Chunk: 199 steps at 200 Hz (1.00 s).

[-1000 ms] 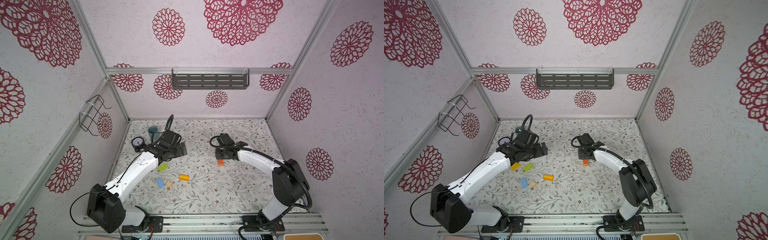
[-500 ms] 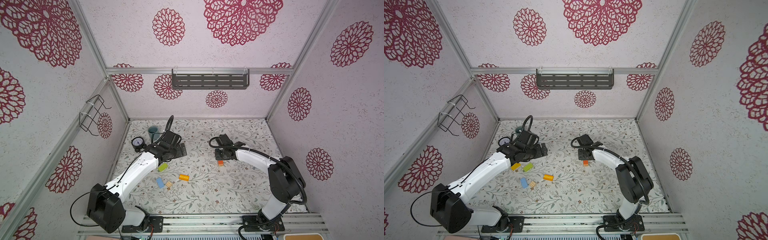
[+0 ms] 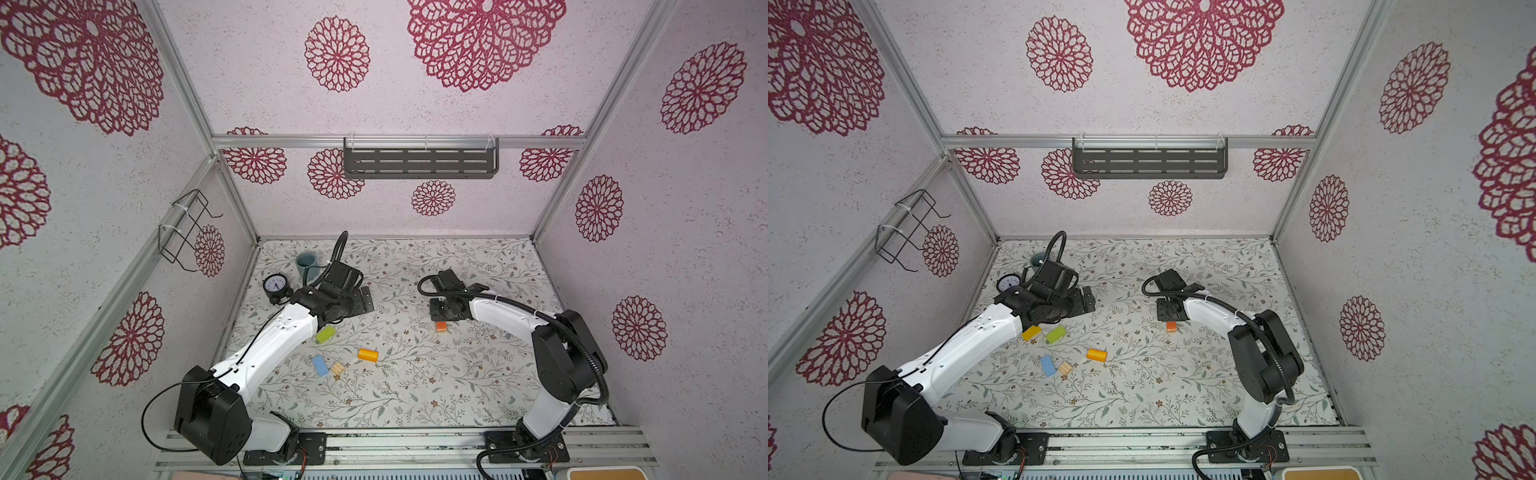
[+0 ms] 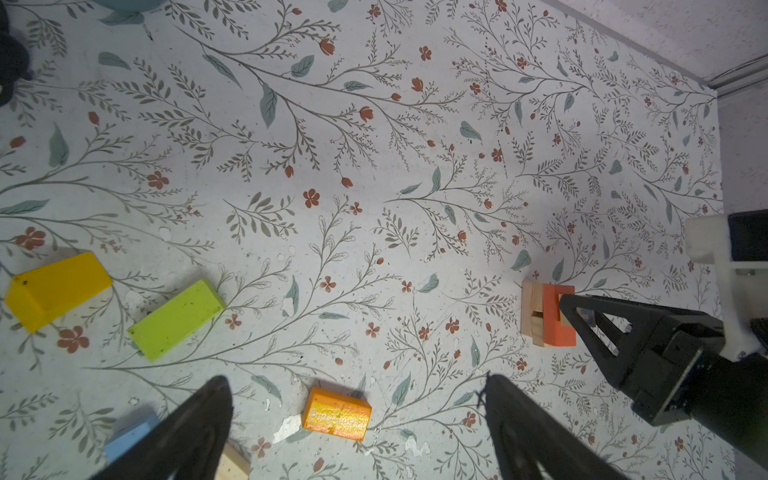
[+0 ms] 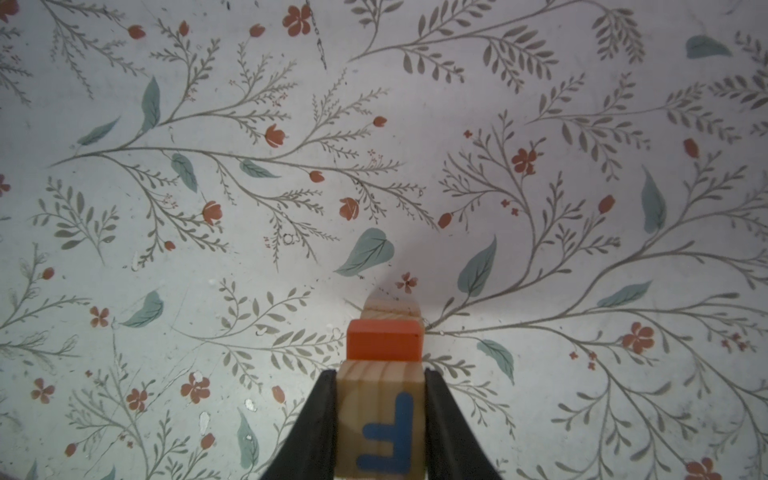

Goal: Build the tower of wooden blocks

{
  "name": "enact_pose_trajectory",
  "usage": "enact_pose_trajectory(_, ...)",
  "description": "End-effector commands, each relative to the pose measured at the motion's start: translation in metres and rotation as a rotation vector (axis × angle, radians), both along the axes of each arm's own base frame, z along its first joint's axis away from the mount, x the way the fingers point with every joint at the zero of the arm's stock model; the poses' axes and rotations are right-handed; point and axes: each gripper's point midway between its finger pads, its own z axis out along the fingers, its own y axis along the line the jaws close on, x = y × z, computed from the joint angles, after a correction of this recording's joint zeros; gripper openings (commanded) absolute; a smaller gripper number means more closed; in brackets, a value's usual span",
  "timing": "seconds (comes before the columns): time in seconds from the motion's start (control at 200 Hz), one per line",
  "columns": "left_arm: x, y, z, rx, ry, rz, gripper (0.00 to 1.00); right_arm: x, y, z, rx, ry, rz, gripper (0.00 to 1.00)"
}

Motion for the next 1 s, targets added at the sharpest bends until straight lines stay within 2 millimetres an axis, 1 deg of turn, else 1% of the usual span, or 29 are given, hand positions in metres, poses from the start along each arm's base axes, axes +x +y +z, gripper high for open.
enact_pose_trajectory(0.0, 0.004, -0.001, 0.003, 0.016, -0.017, -0.004, 0.97, 0.009, 0.001, 0.007, 0.019, -0.021, -0.021, 0.22)
enact_pose_trajectory(0.4, 0.002, 0.001, 0.001, 0.027, -0.013, -0.002, 0.97, 0.010, 0.001, 0.005, 0.014, -0.018, -0.022, 0.25)
enact_pose_trajectory(0.47, 0.002, 0.001, 0.002, 0.027, -0.017, -0.007, 0.97, 0.009, 0.000, 0.004, 0.012, -0.015, -0.023, 0.29)
enact_pose_trajectory(0.555, 0.001, 0.001, 0.004, 0.024, -0.021, -0.009, 0.97, 0.008, 0.000, 0.004, 0.013, -0.015, -0.023, 0.37)
enact_pose_trajectory(0.68, 0.000, 0.003, 0.008, 0.029, -0.030, -0.014, 0.97, 0.009, 0.000, 0.006, 0.015, -0.022, -0.022, 0.43)
enact_pose_trajectory(0.765, -0.004, 0.007, 0.009, 0.041, -0.019, -0.012, 0.97, 0.010, 0.000, 0.011, 0.019, -0.031, -0.021, 0.46)
enact_pose_trajectory(0.836, -0.012, 0.015, 0.005, 0.068, 0.019, 0.002, 0.98, 0.010, 0.000, 0.016, 0.024, -0.043, -0.018, 0.49)
enact_pose_trajectory(0.886, -0.019, 0.019, 0.000, 0.082, 0.051, 0.001, 1.00, 0.010, 0.000, 0.020, 0.029, -0.053, -0.016, 0.51)
enact_pose_trajectory(0.926, -0.025, 0.022, -0.003, 0.089, 0.073, 0.002, 0.98, 0.010, 0.001, 0.025, 0.035, -0.063, -0.013, 0.51)
enact_pose_trajectory(0.991, -0.036, 0.026, -0.010, 0.091, 0.103, 0.006, 0.91, 0.010, 0.001, 0.034, 0.048, -0.081, -0.007, 0.51)
